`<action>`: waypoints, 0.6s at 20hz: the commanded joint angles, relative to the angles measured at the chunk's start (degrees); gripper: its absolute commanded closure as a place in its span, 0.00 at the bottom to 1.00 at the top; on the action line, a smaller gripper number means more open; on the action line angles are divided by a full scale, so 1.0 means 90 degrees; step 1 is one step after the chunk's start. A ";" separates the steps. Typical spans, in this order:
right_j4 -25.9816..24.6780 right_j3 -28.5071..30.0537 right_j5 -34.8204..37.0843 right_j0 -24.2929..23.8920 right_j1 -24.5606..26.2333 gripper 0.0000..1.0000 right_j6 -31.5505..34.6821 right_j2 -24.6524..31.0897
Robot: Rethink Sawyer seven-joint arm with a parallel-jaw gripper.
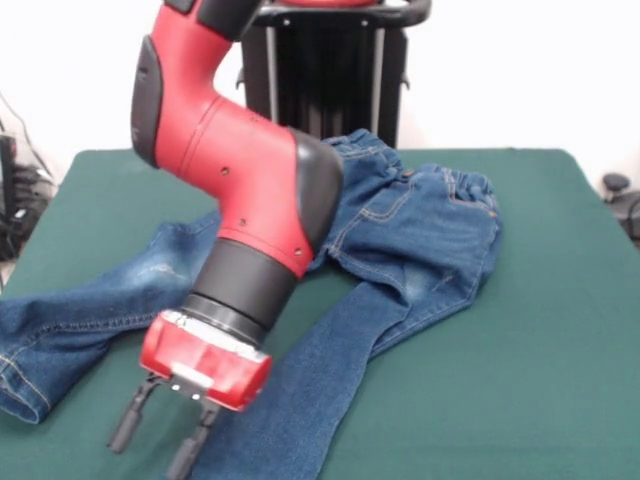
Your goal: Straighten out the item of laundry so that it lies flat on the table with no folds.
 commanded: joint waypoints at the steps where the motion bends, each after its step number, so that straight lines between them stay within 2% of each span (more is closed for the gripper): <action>1: 0.0368 -0.0090 -0.0084 -0.0092 0.0352 0.00 0.0107 -0.0187; 5: 0.0427 -0.0178 -0.0067 -0.0103 0.0484 0.00 0.0144 -0.0168; 6: 0.0196 -0.0249 0.0292 -0.0182 0.0422 0.00 0.0221 -0.0024; 7: -0.0330 -0.0372 0.0836 -0.0378 0.0261 0.00 0.0331 0.0355; 8: -0.1238 -0.0490 0.1804 -0.0859 -0.0055 0.00 0.0337 0.1321; 9: -0.1795 -0.0442 0.2671 -0.1368 -0.0339 0.00 0.0095 0.2320; 10: -0.2029 -0.0328 0.3227 -0.1724 -0.0543 0.00 -0.0104 0.3005; 12: -0.1913 -0.0108 0.3995 -0.1856 -0.0871 0.00 -0.0300 0.3358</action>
